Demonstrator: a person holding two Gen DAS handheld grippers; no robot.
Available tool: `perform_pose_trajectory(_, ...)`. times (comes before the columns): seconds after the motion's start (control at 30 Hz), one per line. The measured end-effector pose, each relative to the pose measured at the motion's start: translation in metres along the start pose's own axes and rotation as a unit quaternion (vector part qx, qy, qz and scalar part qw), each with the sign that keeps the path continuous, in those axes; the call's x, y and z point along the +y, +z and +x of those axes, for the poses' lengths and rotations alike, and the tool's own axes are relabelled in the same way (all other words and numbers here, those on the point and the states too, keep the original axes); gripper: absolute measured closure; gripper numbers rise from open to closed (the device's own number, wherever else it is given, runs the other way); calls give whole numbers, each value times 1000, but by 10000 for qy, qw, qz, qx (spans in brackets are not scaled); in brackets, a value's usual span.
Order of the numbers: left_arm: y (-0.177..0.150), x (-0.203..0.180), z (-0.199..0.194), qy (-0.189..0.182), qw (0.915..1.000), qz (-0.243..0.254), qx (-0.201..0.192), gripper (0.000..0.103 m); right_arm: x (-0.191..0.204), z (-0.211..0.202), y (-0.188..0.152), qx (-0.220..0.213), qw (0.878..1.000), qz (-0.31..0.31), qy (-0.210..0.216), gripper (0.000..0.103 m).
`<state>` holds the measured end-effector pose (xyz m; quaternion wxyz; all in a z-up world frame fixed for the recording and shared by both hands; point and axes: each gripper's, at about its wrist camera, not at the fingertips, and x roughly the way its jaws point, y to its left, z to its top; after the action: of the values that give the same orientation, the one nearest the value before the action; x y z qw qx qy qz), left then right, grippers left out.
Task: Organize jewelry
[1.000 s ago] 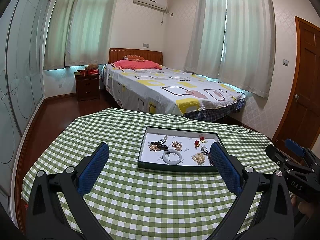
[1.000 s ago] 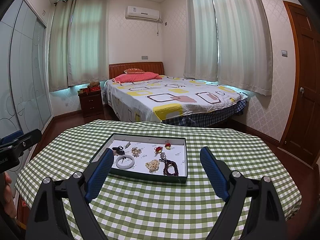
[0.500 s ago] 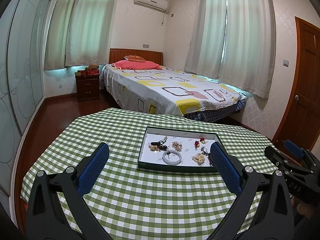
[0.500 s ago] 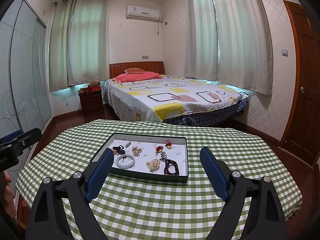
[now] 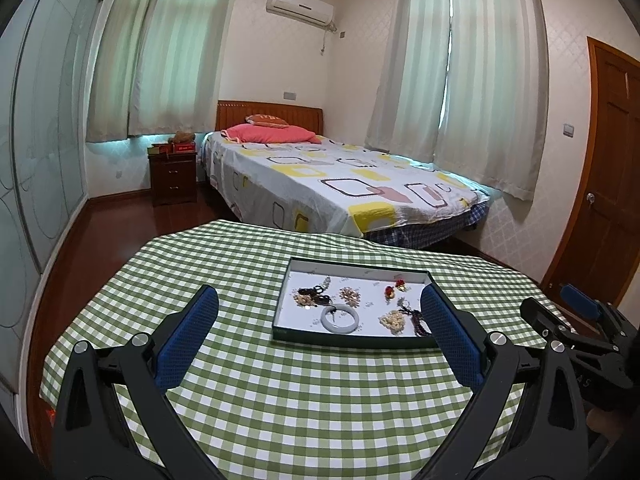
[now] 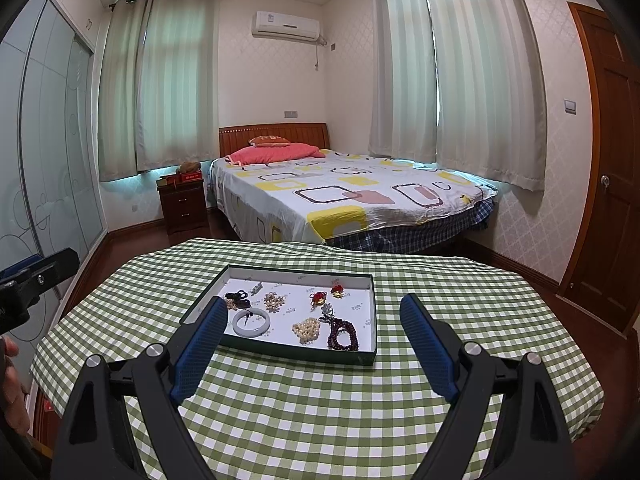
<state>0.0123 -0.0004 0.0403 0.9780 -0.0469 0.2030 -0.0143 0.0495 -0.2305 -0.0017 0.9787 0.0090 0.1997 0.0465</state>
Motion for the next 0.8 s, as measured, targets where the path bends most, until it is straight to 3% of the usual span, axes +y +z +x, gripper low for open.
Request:
perform_pose_trajectory(0.1,0,-1,-3,187,9998,19,-107,5,0,0,0,3,10000,-6,-1,18)
perform_pose_trajectory(0.37,4,-2,-7,87,9995,76,-287,4,0,0,0,16,10000,-4,0,18)
perform_pose_trajectory(0.63,3,1,-5,-243,9992,-5,-304,4,0,1,-4,39,10000,-6,16,18)
perform_pose_trajectory(0.8,3,1,-2,-105,9994,49,-331,4,0,2,-4,41,10000,-9,18,18)
